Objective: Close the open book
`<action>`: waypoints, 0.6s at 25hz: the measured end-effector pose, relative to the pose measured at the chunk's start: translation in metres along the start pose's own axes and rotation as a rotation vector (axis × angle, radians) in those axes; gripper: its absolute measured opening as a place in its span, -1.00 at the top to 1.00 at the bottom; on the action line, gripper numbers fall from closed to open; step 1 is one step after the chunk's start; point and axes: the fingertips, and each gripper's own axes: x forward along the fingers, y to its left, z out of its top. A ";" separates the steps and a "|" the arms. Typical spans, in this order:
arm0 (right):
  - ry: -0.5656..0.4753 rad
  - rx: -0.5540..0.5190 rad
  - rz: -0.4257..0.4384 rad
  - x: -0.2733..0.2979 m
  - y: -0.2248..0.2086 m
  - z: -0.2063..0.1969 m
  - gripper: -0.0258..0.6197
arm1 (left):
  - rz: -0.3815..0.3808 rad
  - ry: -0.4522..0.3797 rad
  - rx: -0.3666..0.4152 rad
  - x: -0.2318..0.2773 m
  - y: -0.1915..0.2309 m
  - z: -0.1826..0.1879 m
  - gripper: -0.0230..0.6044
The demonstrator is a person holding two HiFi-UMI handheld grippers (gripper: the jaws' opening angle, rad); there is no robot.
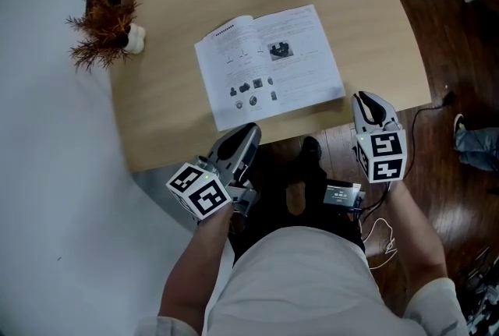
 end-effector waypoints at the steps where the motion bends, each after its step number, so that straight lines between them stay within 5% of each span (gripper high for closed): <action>1: -0.005 0.001 0.004 -0.002 0.002 0.003 0.78 | 0.001 0.001 0.004 -0.001 -0.001 0.001 0.92; 15: -0.047 -0.016 0.024 -0.029 0.015 0.031 0.91 | 0.029 -0.026 0.071 -0.029 -0.012 0.020 0.92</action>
